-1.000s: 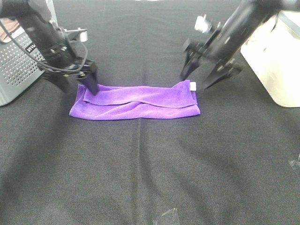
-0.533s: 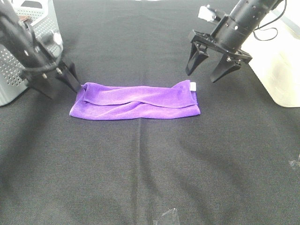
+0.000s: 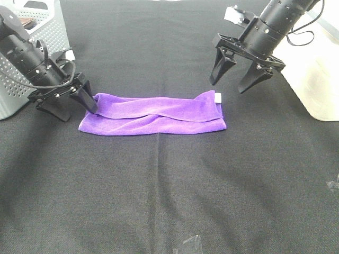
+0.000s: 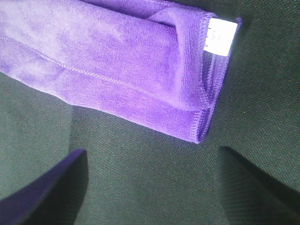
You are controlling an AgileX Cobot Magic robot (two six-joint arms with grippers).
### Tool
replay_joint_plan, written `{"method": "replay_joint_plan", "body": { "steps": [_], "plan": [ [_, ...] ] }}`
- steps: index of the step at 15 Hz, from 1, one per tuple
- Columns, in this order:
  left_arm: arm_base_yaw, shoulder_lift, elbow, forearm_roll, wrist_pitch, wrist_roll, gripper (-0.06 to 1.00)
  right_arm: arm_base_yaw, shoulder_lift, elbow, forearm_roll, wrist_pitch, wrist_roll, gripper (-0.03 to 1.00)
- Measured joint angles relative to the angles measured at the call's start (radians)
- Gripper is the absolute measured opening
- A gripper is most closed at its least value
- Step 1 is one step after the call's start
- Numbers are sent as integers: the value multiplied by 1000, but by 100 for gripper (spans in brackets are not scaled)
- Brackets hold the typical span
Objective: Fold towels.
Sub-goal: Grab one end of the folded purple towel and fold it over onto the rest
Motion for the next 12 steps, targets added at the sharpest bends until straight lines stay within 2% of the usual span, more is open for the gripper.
{"method": "replay_joint_plan", "body": {
  "steps": [4, 6, 9, 11, 12],
  "plan": [
    [-30, 10, -7, -29, -2, -7, 83, 0, 0, 0, 0, 1, 0, 71],
    [-80, 22, -7, -50, -24, -13, 78, 0, 0, 0, 0, 1, 0, 71],
    [-115, 31, -12, -62, -46, -34, 69, 0, 0, 0, 0, 1, 0, 71],
    [-121, 42, -23, -67, -50, -49, 54, 0, 0, 0, 0, 1, 0, 71],
    [-121, 50, -30, -62, -50, -52, 44, 0, 0, 0, 0, 1, 1, 71]
  ]
}}
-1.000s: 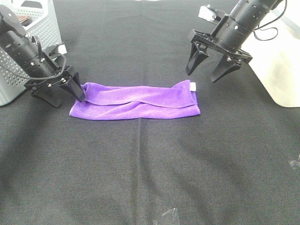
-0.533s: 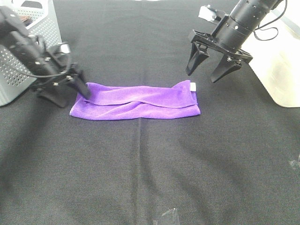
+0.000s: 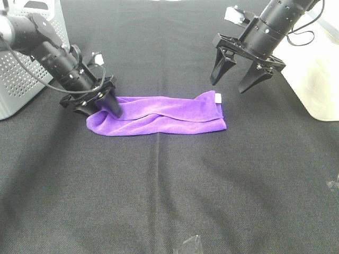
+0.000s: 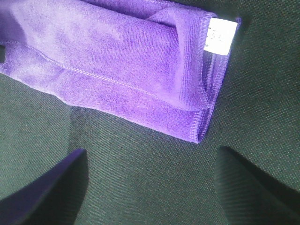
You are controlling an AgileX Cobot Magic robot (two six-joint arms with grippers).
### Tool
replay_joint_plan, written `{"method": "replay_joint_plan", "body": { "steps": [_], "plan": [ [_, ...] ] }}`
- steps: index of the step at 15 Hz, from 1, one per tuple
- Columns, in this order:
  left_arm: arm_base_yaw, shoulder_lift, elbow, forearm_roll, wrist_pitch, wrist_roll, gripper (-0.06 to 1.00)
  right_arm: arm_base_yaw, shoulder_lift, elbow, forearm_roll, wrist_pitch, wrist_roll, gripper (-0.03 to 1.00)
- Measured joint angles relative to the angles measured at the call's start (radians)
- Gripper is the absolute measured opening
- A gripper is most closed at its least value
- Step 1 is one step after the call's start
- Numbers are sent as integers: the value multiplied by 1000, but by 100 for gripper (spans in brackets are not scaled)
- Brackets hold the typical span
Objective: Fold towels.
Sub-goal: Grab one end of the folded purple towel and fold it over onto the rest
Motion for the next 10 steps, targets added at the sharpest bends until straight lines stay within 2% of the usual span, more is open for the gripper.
{"method": "replay_joint_plan", "body": {
  "steps": [2, 3, 5, 7, 9, 10],
  "plan": [
    [-2, 13, -21, 19, -2, -3, 16, 0, 0, 0, 0, 0, 0, 71],
    [-3, 19, -36, 22, 2, -3, 6, 0, 0, 0, 0, 0, 1, 71],
    [-8, 30, -79, 58, 42, -3, 4, 0, 0, 0, 0, 0, 2, 71],
    [-8, 33, -120, 137, 60, -12, 4, 0, 0, 0, 0, 0, 7, 71],
    [21, 9, -126, 231, 60, -45, 4, 0, -12, 0, -6, 0, 21, 71],
    [46, -8, -121, 250, 60, -51, 4, 0, -26, 0, -18, 0, 22, 71]
  ]
}}
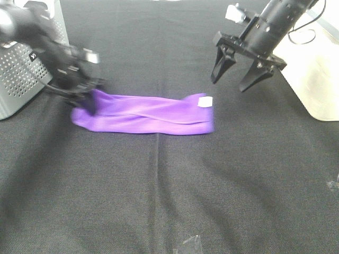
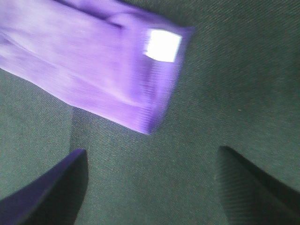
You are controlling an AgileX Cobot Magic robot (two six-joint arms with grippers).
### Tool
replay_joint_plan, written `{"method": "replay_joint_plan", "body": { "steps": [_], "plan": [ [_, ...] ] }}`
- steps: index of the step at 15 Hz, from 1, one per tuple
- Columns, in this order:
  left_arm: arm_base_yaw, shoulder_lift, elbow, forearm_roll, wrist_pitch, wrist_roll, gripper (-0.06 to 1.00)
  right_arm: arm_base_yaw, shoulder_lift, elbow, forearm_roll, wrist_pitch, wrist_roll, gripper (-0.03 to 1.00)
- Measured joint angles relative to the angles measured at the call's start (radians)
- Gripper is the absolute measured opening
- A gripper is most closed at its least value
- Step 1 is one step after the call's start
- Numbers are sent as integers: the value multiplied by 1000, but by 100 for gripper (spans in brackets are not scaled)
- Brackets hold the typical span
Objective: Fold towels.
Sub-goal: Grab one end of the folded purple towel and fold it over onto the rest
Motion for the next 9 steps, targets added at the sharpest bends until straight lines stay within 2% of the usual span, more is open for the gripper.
{"method": "replay_joint_plan", "body": {
  "steps": [2, 5, 9],
  "plan": [
    [26, -43, 6, 22, 0, -1, 4, 0, -37, 0, -10, 0, 2, 71],
    [17, -125, 6, 3, 0, 15, 4, 0, -156, 82, -12, 0, 7, 71],
    [-100, -162, 0, 7, -1, 63, 4, 0, -266, 148, -11, 5, 8, 71]
  ]
}}
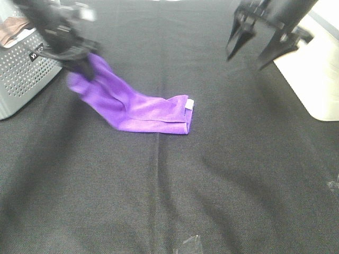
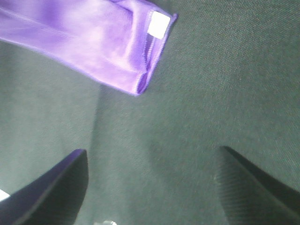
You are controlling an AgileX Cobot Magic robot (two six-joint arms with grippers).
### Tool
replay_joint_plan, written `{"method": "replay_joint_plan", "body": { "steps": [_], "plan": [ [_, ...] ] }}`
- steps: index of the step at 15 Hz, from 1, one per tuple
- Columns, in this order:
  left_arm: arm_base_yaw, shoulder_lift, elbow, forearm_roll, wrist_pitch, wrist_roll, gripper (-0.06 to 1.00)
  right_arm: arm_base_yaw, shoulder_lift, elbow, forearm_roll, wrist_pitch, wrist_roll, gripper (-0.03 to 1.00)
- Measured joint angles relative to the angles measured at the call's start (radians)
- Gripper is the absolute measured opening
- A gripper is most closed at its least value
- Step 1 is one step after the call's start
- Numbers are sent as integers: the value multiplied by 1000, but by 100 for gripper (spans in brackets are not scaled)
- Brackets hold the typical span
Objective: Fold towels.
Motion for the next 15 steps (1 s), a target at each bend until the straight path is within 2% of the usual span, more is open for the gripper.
{"method": "replay_joint_plan", "body": {
  "steps": [2, 5, 9, 11, 12, 13, 14, 15],
  "plan": [
    [-71, 27, -31, 27, 2, -14, 4, 0, -32, 0, 0, 0, 1, 71],
    [-138, 78, -109, 47, 5, -71, 4, 0, -57, 0, 0, 0, 1, 71],
    [-213, 164, -210, 39, 5, -136, 4, 0, -86, 0, 7, 1, 1, 71],
    [-233, 181, -216, 21, 6, -160, 6, 0, -96, 0, 8, 1, 1, 71],
    [-243, 188, -218, -3, 0, -170, 16, 0, -99, 0, 8, 1, 1, 71],
    [-253, 193, -220, -70, -30, -173, 38, 0, -110, 0, 10, 1, 1, 71],
    [-253, 196, -220, -143, -65, -173, 55, 0, -117, 0, 10, 1, 1, 71],
    [-253, 196, -220, -143, -65, -173, 55, 0, -117, 0, 10, 1, 1, 71]
  ]
}}
